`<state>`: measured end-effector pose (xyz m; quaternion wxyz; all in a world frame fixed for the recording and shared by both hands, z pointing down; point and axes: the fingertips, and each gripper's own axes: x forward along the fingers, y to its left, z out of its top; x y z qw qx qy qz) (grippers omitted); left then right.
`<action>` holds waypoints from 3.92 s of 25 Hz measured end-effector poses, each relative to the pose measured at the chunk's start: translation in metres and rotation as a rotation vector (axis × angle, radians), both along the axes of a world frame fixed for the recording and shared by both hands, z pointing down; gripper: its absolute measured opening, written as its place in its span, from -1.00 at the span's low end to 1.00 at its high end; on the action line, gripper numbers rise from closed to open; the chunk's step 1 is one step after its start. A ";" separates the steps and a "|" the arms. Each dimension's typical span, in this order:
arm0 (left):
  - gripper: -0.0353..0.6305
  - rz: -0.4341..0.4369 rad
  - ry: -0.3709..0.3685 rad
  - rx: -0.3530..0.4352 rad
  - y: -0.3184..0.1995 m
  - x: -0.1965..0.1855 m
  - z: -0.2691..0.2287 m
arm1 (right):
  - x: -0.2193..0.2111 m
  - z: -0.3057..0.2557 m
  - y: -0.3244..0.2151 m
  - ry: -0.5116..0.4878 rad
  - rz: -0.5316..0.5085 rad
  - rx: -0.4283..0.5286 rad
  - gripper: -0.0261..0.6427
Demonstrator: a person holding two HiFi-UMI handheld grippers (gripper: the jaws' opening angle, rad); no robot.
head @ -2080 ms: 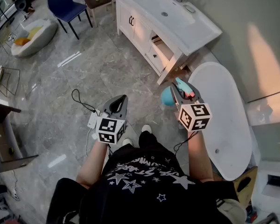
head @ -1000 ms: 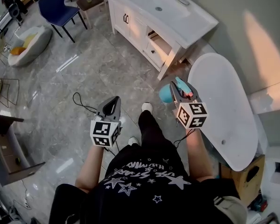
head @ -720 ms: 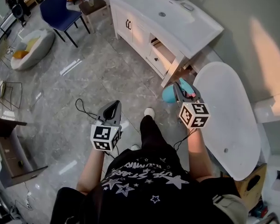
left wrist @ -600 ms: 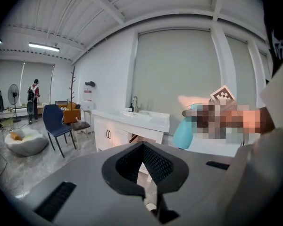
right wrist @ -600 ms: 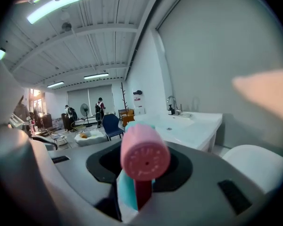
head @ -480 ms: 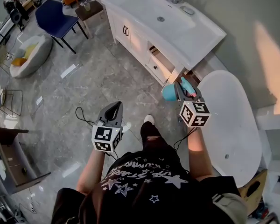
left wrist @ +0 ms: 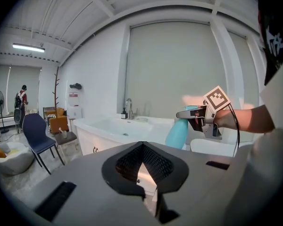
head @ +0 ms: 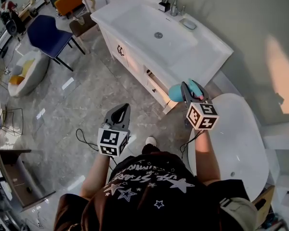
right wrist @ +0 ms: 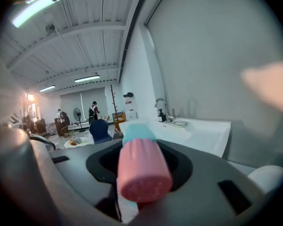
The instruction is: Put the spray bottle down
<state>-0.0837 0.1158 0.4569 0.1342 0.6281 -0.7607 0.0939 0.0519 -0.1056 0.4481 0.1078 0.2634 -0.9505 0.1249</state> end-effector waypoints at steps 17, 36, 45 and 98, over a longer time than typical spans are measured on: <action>-0.85 0.102 0.012 -0.014 -0.142 -0.039 -0.001 | 0.006 0.002 -0.119 0.013 0.137 0.008 -0.46; -0.85 0.458 0.058 -0.041 -0.369 -0.135 0.017 | -0.040 0.013 -0.276 0.061 0.539 -0.003 -0.46; -0.85 0.574 0.061 -0.050 -0.454 -0.153 0.023 | -0.063 0.015 -0.352 0.095 0.638 0.014 -0.46; -0.85 0.694 0.132 -0.114 -0.555 -0.167 0.058 | -0.095 0.066 -0.468 0.216 0.709 -0.028 -0.02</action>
